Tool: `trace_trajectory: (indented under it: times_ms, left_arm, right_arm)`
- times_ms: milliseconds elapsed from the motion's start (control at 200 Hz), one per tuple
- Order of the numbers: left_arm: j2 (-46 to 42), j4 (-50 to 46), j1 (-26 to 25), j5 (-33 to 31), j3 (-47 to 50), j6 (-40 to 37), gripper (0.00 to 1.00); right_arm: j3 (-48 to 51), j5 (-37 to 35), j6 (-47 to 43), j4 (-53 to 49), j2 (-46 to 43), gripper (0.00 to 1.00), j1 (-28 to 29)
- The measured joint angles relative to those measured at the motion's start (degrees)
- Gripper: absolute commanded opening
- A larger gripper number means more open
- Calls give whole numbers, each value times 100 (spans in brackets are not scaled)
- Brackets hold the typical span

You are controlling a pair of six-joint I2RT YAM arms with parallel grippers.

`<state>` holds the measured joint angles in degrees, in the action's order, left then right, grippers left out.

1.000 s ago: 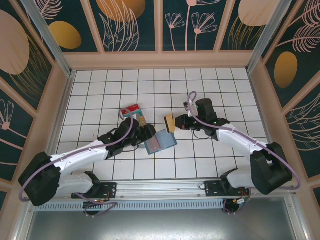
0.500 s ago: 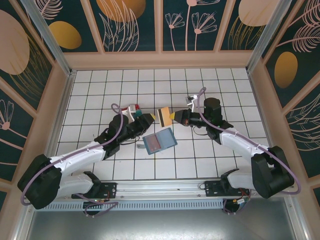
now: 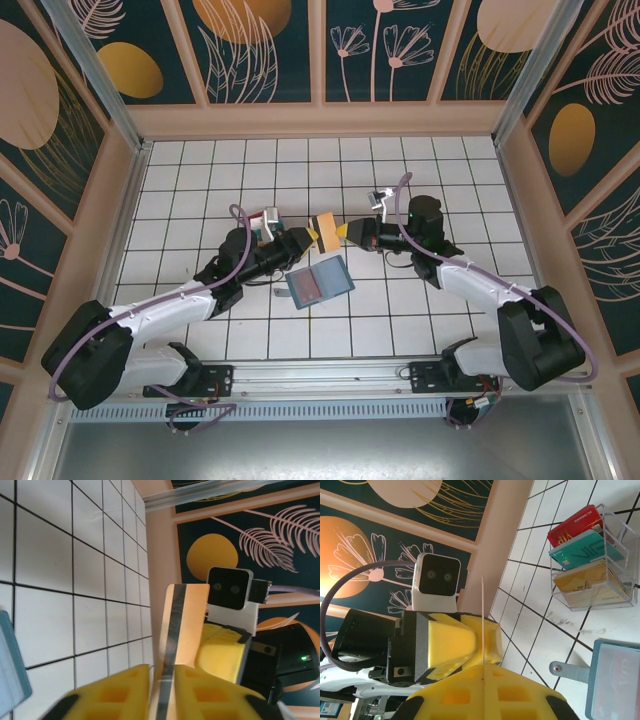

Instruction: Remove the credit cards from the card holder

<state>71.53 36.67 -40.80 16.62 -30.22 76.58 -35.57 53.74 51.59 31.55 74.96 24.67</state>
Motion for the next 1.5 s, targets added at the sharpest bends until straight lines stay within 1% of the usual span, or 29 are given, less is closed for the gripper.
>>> trace_trajectory:
  times_ms: [50, 240, 285, 315, 325, 330, 350, 375, 415, 465, 536, 586, 601, 626, 636, 661, 851, 1006, 1156, 1296, 1501]
  left_arm:
    - [0, 42, 2, 15, 2, 31, 0]
    - [-11, 210, 20, 81, 0, 44, 0]
    - [-11, 210, 22, 81, 0, 44, 0]
    - [-13, 205, 22, 81, 0, 42, 0]
    - [-13, 205, 22, 83, 0, 42, 0]
    - [-13, 205, 20, 83, 0, 42, 0]
    - [-17, 195, 20, 81, 0, 28, 0]
    - [-26, 170, 20, 79, 0, 13, 0]
    - [-57, 74, 20, 76, -4, -35, 0]
    - [-122, -153, 20, 68, -37, -138, 0]
    - [-216, -673, 20, -24, -188, -398, 0]
    - [-260, -1169, 20, -109, -389, -708, 0]
    - [-271, -1318, 20, -142, -461, -767, 0]
    - [-280, -1572, 20, -210, -588, -955, 0]
    - [-282, -1687, 20, -227, -649, -1012, 0]
    - [-286, -1952, 20, -291, -782, -1198, 0]
    - [-280, -3816, 20, -975, -1753, -2747, 0]
    - [-118, -4933, 20, -1700, -2299, -4046, 0]
    - [350, -5949, 20, -2227, -3051, -5342, 0]
    - [964, -6616, 33, -2586, -3687, -6494, 0]
    - [1517, -7176, 157, -2933, -3744, -7976, 0]
  right_arm:
    - [0, -9, 0, 2, 13, 0, -13]
    - [2, -4, -7, -2, 109, 0, -37]
    - [2, -4, -24, -9, 111, 12, -37]
    - [0, -7, -31, -28, 111, 27, -37]
    - [0, -4, -35, -39, 111, 33, -37]
    - [0, -4, -55, -44, 111, 39, -37]
    - [0, -4, -66, -70, 109, 49, -37]
    - [0, -4, -122, -111, 109, 59, -35]
    - [-2, -9, -190, -203, 109, 70, -37]
    - [-4, -31, -282, -317, 107, 78, -37]
    - [-13, -94, -459, -516, 92, 84, -37]
    - [-33, -142, -551, -706, 48, 88, -57]
    - [-39, -155, -605, -756, 31, 91, -59]
    - [-52, -181, -647, -835, 0, 93, -72]
    - [-61, -181, -684, -870, -15, 96, -74]
    - [-81, -219, -737, -957, -55, 98, -85]
    - [-197, -505, -1115, -1432, -369, 99, -107]
    - [-256, -643, -1349, -1718, -520, 99, -116]
    - [-264, -728, -1491, -1873, -597, 99, -157]
    - [-264, -741, -1552, -1902, -680, 99, -210]
    - [-262, -743, -1637, -2028, -885, 99, -310]
